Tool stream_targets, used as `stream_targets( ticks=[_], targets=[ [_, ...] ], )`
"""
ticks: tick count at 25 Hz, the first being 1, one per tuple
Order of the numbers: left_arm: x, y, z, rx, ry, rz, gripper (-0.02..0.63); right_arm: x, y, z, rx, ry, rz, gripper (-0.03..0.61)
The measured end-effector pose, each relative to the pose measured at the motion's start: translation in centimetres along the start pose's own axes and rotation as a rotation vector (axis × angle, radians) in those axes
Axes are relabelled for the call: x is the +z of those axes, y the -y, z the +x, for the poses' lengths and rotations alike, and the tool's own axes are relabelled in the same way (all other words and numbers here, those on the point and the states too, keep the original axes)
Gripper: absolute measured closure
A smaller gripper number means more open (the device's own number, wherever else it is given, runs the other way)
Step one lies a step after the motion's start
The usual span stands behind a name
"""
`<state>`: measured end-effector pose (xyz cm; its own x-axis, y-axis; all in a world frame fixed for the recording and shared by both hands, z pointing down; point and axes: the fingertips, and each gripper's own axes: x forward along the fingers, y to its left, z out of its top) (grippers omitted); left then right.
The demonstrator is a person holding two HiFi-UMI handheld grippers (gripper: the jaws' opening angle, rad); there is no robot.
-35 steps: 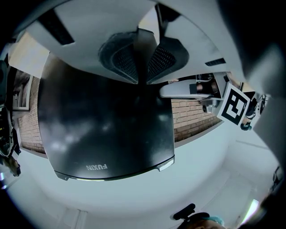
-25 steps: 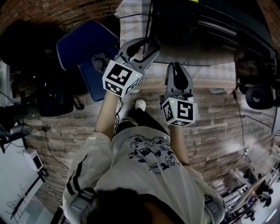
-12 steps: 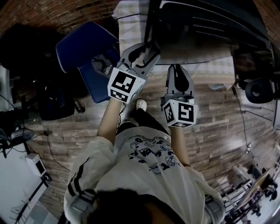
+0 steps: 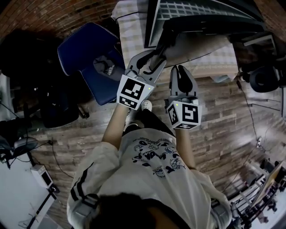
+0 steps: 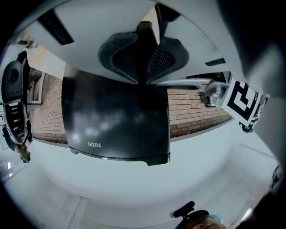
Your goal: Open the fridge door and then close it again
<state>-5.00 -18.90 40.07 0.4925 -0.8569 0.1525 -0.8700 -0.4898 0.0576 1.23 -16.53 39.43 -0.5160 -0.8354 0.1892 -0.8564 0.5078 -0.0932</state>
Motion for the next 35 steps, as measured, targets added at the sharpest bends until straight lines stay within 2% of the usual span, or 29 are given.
stream_targets(
  ticks=[10, 27, 35],
  targets=[
    [-0.6, 4.7, -2.0, -0.096, -0.003, 0.027, 0.468, -0.6, -2.0, -4.0, -0.026, -0.008, -0.012, 0.509],
    [-1.3, 12.0, -3.9, -0.266, -0.003, 0.074, 0.477, -0.6, -0.7, -10.2, -0.176, 0.029, 0.028, 0.508],
    [-1.6, 15.9, -4.4, -0.358, -0.001, 0.102, 0.485, -0.8, 0.4, -12.8, -0.214, 0.027, 0.050, 0.463]
  ],
)
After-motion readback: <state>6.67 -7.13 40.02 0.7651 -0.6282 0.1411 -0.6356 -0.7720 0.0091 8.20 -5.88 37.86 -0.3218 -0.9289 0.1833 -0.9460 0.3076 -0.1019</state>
